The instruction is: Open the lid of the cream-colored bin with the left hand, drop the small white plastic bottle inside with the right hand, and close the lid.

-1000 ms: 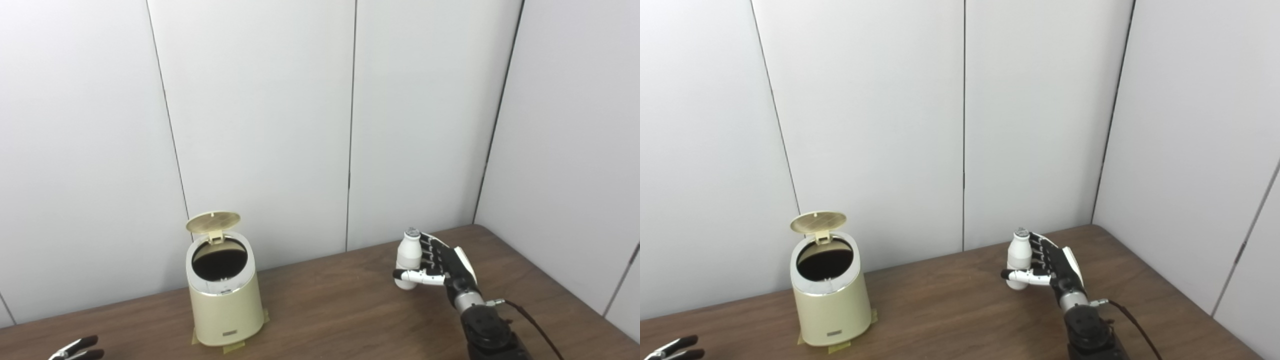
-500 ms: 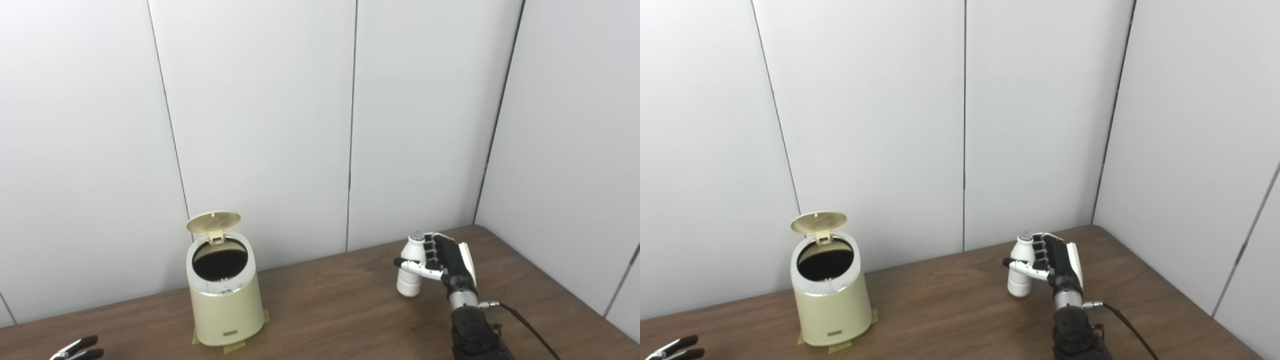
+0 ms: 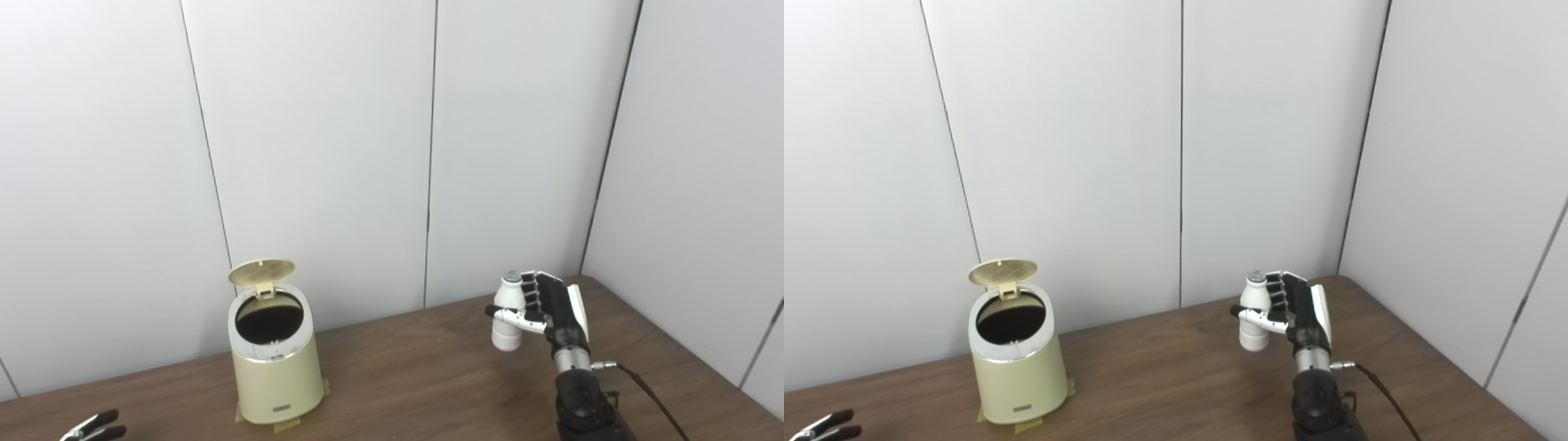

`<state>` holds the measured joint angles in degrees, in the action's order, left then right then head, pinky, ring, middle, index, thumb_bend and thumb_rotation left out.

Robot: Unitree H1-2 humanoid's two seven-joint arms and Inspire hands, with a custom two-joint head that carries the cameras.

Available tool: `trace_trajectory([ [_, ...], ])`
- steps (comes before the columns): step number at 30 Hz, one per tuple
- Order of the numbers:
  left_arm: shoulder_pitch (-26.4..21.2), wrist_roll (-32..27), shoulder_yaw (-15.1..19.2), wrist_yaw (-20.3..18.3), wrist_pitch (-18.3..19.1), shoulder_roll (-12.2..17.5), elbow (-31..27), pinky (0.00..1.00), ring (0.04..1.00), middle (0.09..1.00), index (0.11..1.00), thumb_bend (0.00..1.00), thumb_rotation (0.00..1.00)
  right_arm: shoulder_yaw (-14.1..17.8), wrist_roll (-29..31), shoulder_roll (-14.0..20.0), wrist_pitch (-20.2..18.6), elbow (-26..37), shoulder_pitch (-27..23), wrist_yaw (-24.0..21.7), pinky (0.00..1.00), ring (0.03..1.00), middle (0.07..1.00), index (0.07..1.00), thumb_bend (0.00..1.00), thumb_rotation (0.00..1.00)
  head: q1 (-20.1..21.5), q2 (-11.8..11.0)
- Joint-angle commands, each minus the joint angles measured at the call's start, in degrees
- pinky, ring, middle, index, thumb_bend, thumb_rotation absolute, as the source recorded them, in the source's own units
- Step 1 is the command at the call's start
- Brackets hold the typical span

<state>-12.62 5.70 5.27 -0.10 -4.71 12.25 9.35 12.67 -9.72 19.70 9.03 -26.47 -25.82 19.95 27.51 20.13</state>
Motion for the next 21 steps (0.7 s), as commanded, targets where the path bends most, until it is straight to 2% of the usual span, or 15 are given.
trace_trajectory([
  [1,-2.27,0.07,-0.07,0.26,-1.21,0.77,-1.24,0.53,0.641,0.729,0.807,0.71,0.04,-0.35,-1.1,1.22,2.3,4.1,-1.99,0.34,0.33,0.392,0.495,0.527,0.51,0.0,-0.08,-0.04],
  [6,-2.31,0.4,-0.33,0.33,-1.56,0.73,-0.98,0.56,0.668,0.752,0.817,0.72,0.07,-3.35,-4.09,0.71,0.91,12.18,-1.98,-1.28,0.33,0.393,0.487,0.535,0.51,0.0,-1.38,-0.29],
  [10,-2.59,0.96,-0.62,0.75,-2.19,0.56,-0.14,0.6,0.684,0.76,0.83,0.71,0.05,-6.26,-6.16,-0.28,-2.07,18.92,-3.36,-3.8,0.34,0.394,0.488,0.536,0.51,0.0,-2.41,-0.46],
  [13,-2.51,1.58,-1.06,0.84,-0.9,0.23,-0.91,0.64,0.705,0.778,0.85,0.69,0.04,-7.73,-6.31,-1.61,-4.11,22.2,-5.03,-5.89,0.34,0.389,0.49,0.539,0.51,0.0,-3.4,-0.65],
  [17,-2.31,1.11,-1.49,0.49,-0.37,-0.42,-2.1,0.72,0.744,0.806,0.871,0.65,0.02,-10.22,-7.99,-3.48,-4.9,23.56,-7.97,-7.44,0.32,0.387,0.491,0.544,0.51,0.0,-5.7,-0.86],
  [21,-2.03,-0.39,-1.6,-0.06,0.3,-1.53,-3.73,0.73,0.754,0.815,0.883,0.63,0.0,-11.67,-8.04,-5.9,-5.47,22.77,-10.56,-8.36,0.31,0.39,0.493,0.535,0.51,0.0,-8.5,-0.96],
])
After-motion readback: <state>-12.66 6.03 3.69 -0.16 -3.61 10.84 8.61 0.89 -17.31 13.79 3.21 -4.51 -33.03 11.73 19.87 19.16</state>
